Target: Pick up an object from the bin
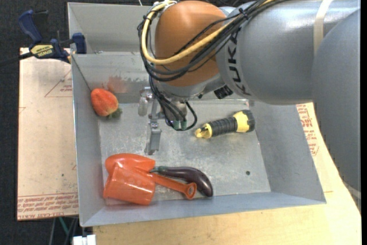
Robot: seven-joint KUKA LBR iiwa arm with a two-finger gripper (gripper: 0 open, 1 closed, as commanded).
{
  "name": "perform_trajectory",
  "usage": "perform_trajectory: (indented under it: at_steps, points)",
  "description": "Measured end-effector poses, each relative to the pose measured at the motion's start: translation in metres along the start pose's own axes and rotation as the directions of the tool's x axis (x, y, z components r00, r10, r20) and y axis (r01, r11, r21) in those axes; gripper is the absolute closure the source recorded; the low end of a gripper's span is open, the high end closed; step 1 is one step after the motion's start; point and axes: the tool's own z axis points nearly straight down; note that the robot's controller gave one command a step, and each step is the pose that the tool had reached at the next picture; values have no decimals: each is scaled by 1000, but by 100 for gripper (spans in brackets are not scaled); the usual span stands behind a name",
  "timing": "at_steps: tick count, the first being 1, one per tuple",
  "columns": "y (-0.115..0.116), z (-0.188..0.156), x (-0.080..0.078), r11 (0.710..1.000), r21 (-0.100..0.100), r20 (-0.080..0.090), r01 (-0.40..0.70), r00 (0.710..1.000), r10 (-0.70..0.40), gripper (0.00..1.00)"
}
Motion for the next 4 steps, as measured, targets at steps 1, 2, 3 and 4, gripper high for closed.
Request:
perform_trajectory:
  at_steps: [1,2,3,4]
  points:
    - [-1,-5,-2,1000,-1,8,-5,1000,5,0]
    - [18,107,45,982,5,4,190,982,-190,0]
    - [27,55,69,951,1,17,310,951,-310,0]
    - [-4,111,77,928,6,-1,373,928,-373,0]
